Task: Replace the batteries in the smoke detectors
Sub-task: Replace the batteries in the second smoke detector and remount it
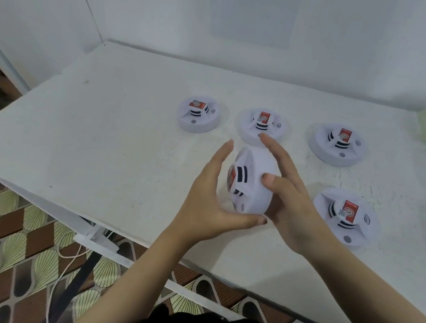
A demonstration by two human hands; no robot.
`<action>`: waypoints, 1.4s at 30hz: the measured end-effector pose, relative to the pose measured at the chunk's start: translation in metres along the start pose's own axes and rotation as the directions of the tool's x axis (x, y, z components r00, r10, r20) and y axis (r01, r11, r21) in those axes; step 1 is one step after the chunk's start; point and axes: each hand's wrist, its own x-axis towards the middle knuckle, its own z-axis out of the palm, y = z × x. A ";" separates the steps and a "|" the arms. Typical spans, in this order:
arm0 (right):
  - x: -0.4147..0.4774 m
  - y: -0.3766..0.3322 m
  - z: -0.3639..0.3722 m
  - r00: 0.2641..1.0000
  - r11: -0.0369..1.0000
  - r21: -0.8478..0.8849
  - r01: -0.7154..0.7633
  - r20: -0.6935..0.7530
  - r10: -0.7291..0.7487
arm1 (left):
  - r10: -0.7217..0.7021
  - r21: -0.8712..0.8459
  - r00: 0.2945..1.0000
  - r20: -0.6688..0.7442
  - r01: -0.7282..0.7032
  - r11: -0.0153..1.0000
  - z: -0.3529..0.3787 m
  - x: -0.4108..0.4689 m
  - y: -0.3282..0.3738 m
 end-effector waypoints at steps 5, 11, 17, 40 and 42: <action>-0.003 0.006 -0.004 0.998 0.988 0.138 -0.066 -0.014 0.069 | -0.083 -0.039 0.997 0.003 0.083 0.996 0.006 -0.001 -0.003; -0.004 0.009 -0.013 0.988 0.984 0.118 -0.137 -0.051 0.144 | -0.046 0.052 0.997 -0.059 0.050 0.997 0.005 -0.001 -0.010; -0.006 0.020 -0.018 0.991 0.992 0.025 -0.121 -0.048 0.122 | -0.091 0.080 0.993 -0.081 0.097 0.992 0.007 -0.005 -0.019; -0.008 0.032 -0.017 0.994 0.994 -0.081 -0.068 -0.091 0.060 | -0.098 0.110 0.982 -0.160 0.116 0.987 0.008 -0.008 -0.017; -0.008 0.032 -0.017 0.994 0.994 -0.082 -0.067 -0.088 0.060 | -0.090 0.109 0.983 -0.162 0.108 0.988 0.008 -0.008 -0.018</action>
